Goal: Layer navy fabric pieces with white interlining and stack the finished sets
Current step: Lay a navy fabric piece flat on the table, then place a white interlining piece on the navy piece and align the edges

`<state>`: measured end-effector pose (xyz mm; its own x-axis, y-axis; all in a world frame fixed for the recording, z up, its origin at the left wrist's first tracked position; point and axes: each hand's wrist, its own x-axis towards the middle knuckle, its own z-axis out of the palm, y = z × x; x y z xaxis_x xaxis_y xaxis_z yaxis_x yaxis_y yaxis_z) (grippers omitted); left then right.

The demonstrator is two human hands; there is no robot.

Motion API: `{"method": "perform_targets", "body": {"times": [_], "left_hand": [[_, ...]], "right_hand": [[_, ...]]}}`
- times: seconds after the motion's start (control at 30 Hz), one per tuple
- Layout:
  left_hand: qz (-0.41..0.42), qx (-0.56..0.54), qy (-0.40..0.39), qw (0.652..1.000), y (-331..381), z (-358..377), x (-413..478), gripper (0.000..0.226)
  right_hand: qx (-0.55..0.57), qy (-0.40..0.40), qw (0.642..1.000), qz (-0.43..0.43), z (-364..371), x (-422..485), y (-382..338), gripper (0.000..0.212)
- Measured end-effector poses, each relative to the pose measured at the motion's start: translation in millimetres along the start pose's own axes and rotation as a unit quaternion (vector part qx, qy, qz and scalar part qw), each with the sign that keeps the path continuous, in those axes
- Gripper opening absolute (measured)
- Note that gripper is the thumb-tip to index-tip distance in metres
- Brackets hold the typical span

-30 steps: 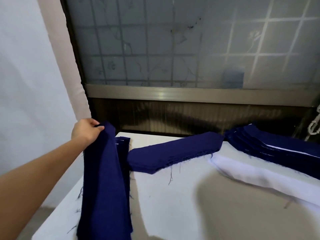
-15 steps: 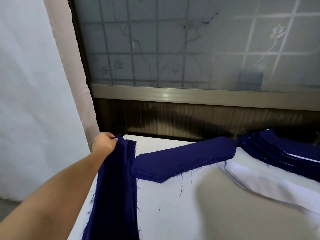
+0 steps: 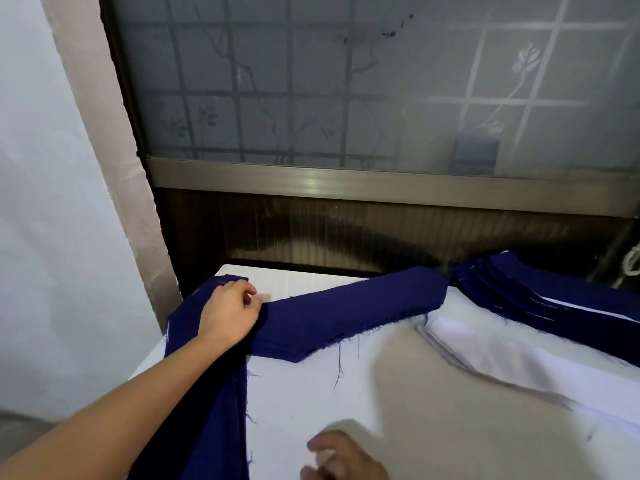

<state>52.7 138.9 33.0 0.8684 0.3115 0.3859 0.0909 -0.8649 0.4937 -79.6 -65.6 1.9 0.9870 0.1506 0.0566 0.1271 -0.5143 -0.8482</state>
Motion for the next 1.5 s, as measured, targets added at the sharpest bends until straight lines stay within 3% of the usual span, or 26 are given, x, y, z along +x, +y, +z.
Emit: {"method": "perform_targets", "body": {"times": [0.03,0.1,0.17,0.23,0.43,0.63,0.77,0.87,0.97,1.1,1.23,1.3,1.4,1.5], "left_hand": [[0.006,0.016,-0.025,1.000,9.8,0.9,-5.0,0.019],[0.015,0.065,-0.058,0.996,26.5,3.7,-13.7,0.024],[0.020,0.128,-0.066,0.989,39.5,7.3,-21.6,0.030],[-0.006,0.156,-0.063,0.986,46.7,10.0,-26.7,0.033],[-0.108,0.158,-0.079,0.978,60.7,10.8,-28.0,0.023],[-0.049,0.189,-0.015,0.981,61.6,15.0,-40.0,0.017],[0.018,0.113,0.024,0.993,52.8,20.0,-50.9,0.012],[0.063,0.051,-0.002,0.997,57.0,25.3,-57.3,0.007],[0.042,-0.002,-0.034,0.999,68.8,25.6,-61.5,0.012],[0.035,-0.043,0.028,0.998,77.5,28.8,-66.4,0.011],[-0.044,-0.136,0.072,0.987,84.3,34.0,-75.2,0.046],[-0.068,-0.158,0.089,0.981,86.4,35.6,-78.4,0.041],[-0.006,-0.165,0.111,0.980,96.3,36.4,-89.7,0.011],[0.115,-0.160,0.095,0.976,118.0,41.1,-114.0,0.005]], "right_hand": [[-0.056,-0.021,0.997,-0.037,-54.6,-24.1,22.2,0.017],[-0.109,0.048,0.993,-0.022,-95.2,-24.5,44.4,0.017],[-0.246,0.064,0.967,-0.016,-137.9,-16.7,70.0,0.017],[-0.307,0.075,0.949,0.004,-156.4,-8.5,81.7,0.020],[-0.314,0.107,0.942,0.049,-215.0,-11.2,127.3,0.010],[-0.335,0.114,0.934,0.041,-212.6,-14.6,125.4,0.007],[-0.323,0.128,0.937,0.036,-211.7,-15.2,125.6,0.009],[-0.324,0.131,0.936,0.031,-211.4,-14.9,125.7,0.009],[-0.321,0.137,0.937,0.029,-211.3,-14.6,127.1,0.008],[-0.330,0.145,0.932,0.023,-211.6,-14.6,129.2,0.006],[-0.327,0.151,0.933,0.015,-210.4,-13.2,130.2,0.006],[-0.325,0.155,0.933,0.016,-210.3,-12.9,131.5,0.006],[-0.332,0.155,0.931,0.013,-210.5,-11.8,131.9,0.007],[-0.336,0.161,0.928,0.006,-208.7,-12.1,129.7,0.012]]}}
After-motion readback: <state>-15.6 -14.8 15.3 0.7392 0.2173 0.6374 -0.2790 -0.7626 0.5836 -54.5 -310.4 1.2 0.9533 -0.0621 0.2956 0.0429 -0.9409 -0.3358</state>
